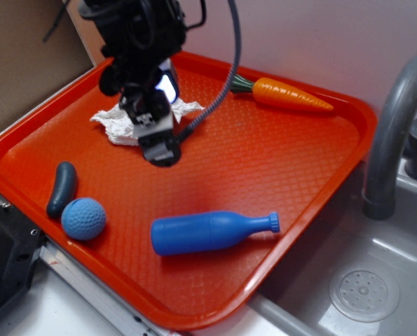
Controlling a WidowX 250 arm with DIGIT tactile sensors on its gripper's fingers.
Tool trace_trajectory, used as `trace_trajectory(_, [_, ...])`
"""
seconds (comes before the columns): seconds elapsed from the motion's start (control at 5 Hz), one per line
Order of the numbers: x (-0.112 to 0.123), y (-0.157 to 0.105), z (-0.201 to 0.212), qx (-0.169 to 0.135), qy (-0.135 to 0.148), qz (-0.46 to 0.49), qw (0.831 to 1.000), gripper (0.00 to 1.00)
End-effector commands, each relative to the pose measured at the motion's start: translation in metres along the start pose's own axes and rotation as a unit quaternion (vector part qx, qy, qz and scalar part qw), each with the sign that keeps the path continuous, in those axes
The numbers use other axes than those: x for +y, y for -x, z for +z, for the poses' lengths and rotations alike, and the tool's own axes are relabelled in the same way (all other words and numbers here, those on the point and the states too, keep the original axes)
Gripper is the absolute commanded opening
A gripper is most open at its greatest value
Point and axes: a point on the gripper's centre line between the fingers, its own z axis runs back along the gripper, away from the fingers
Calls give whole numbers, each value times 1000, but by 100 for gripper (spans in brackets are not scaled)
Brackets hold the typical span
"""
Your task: Grab the blue bottle.
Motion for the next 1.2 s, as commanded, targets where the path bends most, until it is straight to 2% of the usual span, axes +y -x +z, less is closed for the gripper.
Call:
trace_trajectory(0.0, [-28,-6,-20,-1,31,-68,997,100])
trace_trajectory(0.4, [-51,-5,-40,19,51,-121,991,100])
trace_trajectory(0.6, [-54,-2,-50,46,57,-147,986,100])
trace_trajectory(0.8, [-55,0,-56,62,51,-149,986,100])
trace_trajectory(1.0, [-67,3,-72,81,56,-178,979,100])
